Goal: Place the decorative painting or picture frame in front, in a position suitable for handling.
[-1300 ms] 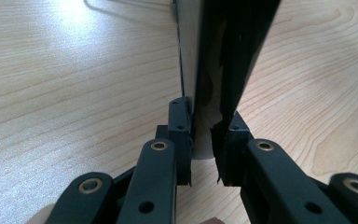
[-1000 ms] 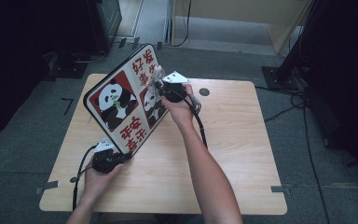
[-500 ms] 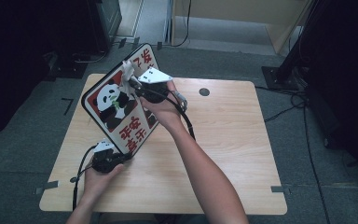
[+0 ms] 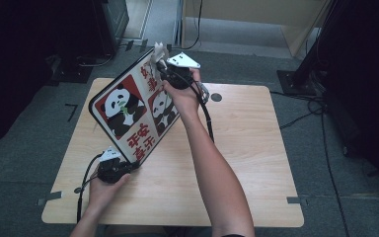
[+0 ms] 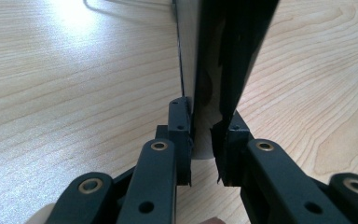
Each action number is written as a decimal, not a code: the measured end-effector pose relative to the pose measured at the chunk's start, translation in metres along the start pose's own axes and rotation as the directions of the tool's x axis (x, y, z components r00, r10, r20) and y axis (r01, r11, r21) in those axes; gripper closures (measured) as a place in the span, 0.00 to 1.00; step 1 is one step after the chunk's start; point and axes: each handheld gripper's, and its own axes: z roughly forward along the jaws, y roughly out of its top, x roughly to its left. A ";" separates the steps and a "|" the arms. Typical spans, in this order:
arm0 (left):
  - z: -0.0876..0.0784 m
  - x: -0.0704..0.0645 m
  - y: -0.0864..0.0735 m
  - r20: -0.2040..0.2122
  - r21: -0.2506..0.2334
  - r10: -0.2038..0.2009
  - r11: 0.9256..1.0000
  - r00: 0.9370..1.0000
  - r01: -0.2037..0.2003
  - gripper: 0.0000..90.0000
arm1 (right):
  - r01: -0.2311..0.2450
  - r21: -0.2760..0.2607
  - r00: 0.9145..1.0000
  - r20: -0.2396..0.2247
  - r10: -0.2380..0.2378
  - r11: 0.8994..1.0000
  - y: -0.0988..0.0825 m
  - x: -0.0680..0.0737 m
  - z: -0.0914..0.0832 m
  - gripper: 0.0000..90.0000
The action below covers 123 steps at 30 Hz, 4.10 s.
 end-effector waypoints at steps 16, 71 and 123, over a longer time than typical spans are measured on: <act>0.000 0.000 0.000 -0.002 0.000 -0.003 1.000 1.000 0.003 0.89 | 0.108 0.002 0.954 -0.283 -0.103 0.994 -0.051 0.111 -0.053 0.88; 0.000 -0.001 0.000 -0.005 -0.003 0.001 1.000 1.000 -0.001 0.88 | 0.043 0.086 0.968 -0.250 -0.020 0.995 -0.109 0.101 -0.058 0.90; 0.000 -0.002 0.000 -0.006 0.000 0.006 1.000 1.000 -0.006 0.88 | -0.031 0.139 0.942 -0.326 0.076 0.990 -0.156 0.129 -0.077 0.90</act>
